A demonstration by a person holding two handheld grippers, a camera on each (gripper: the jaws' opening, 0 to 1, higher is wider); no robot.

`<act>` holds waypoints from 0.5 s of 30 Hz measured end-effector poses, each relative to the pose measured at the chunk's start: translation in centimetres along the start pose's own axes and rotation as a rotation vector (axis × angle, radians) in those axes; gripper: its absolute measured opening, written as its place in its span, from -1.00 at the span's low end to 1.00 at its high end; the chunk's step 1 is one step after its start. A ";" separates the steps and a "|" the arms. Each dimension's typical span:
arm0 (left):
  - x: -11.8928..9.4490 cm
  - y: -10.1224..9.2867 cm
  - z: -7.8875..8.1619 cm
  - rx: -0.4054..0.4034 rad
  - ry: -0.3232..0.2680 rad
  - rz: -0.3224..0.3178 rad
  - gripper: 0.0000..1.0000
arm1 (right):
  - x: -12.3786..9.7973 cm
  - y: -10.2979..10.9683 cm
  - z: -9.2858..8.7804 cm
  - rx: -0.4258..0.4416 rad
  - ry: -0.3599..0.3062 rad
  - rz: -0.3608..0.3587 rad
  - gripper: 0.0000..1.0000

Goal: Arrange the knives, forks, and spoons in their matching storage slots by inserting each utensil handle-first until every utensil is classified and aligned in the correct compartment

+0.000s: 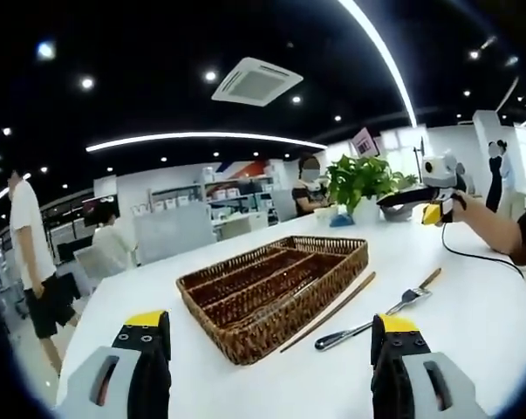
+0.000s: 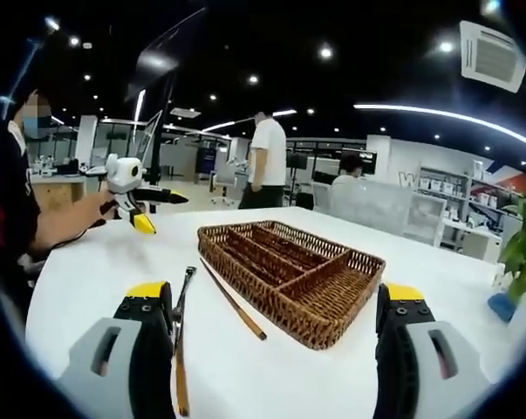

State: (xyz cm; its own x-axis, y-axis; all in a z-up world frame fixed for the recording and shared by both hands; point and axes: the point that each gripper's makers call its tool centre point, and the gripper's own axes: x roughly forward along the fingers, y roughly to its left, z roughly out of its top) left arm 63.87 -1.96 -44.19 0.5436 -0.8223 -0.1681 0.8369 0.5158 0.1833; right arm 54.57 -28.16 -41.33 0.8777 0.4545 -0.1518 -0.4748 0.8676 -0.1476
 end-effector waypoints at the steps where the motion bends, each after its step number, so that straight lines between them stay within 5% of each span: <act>1: 0.0 0.0 0.0 0.000 0.001 -0.001 1.00 | 0.1 0.0 0.1 0.008 -0.002 0.004 0.99; 15: -0.9 0.4 0.5 -0.014 -0.017 -0.001 1.00 | 2.9 3.1 5.4 -0.131 0.013 0.093 0.99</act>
State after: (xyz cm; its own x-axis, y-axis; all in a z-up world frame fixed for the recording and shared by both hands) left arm 63.72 -1.15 -43.49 0.5419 -0.8267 -0.1518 0.8382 0.5183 0.1694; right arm 56.00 -23.06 -36.95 0.8290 0.5281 -0.1837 -0.5591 0.7877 -0.2586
